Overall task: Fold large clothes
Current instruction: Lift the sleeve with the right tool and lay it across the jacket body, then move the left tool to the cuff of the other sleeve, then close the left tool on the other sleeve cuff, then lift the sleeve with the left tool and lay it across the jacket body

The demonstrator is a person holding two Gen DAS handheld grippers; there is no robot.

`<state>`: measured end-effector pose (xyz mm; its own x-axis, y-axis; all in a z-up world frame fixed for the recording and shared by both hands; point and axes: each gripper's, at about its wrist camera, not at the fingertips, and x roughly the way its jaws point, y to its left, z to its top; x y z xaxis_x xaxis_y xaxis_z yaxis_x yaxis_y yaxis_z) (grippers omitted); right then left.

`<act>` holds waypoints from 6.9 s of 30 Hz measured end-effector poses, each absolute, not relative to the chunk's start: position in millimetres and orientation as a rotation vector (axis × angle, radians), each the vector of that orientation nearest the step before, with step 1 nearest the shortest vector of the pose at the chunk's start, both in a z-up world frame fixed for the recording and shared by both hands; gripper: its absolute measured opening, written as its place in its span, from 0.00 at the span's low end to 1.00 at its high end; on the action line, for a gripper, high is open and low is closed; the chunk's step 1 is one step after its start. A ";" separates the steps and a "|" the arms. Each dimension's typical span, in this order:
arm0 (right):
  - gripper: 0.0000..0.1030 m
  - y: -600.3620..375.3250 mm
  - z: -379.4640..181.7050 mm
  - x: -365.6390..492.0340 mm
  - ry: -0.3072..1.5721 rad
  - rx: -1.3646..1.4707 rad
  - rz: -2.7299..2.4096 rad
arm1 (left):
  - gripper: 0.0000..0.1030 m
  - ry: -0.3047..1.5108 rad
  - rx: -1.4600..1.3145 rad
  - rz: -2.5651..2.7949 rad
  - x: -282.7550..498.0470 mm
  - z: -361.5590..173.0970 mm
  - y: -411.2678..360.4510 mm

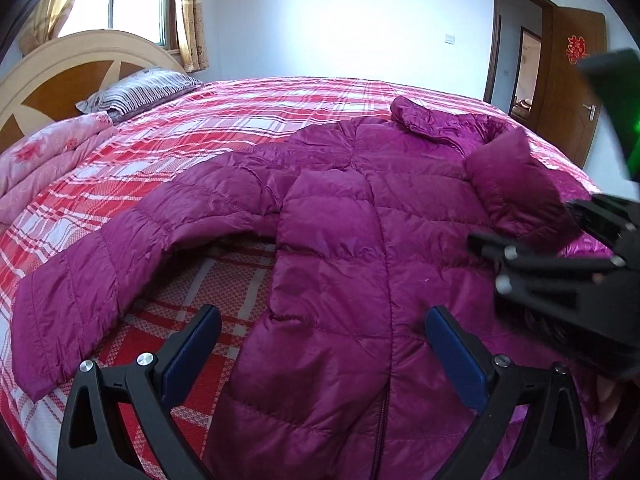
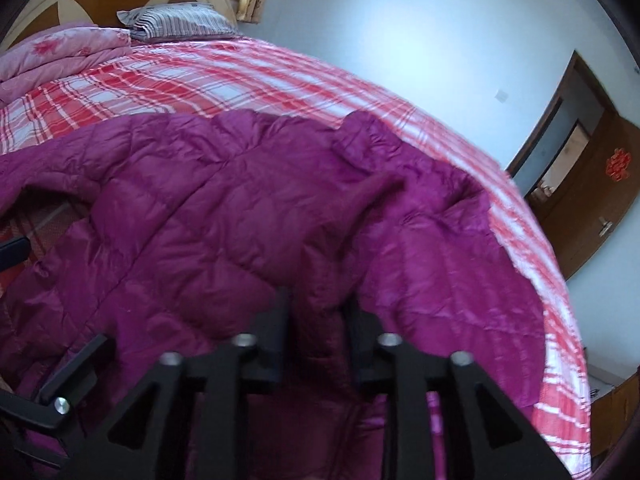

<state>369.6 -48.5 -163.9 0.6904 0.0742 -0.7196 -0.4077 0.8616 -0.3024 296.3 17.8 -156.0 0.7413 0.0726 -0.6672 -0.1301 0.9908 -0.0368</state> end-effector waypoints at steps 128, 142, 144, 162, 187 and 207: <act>0.63 -177.0 -199.0 434.2 0.841 -0.077 0.192 | 0.75 0.682 -0.843 0.238 229.9 -161.8 218.2; 0.64 -177.5 -198.7 433.6 0.837 -0.074 0.193 | 0.08 0.586 -0.721 0.304 229.9 -150.2 253.4; 0.64 -177.7 -198.5 433.6 0.837 -0.073 0.193 | 0.08 0.546 -0.656 0.305 231.7 -131.7 245.6; 0.65 -179.8 -198.0 433.0 0.833 -0.056 0.201 | 0.08 0.285 -0.113 -0.035 284.9 2.6 72.7; 0.71 -192.4 -198.1 435.3 0.820 0.034 0.230 | 0.28 0.444 0.077 -0.325 301.1 -58.6 -79.3; 0.72 -197.9 -196.1 434.5 0.809 0.056 0.224 | 0.95 0.809 -0.102 0.076 401.5 -144.5 21.1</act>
<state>434.5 -197.9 -196.1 0.6682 0.2194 -0.7109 -0.1771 0.9750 0.1345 401.5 21.1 -144.6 0.6879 0.0285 -0.7253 -0.1063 0.9924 -0.0618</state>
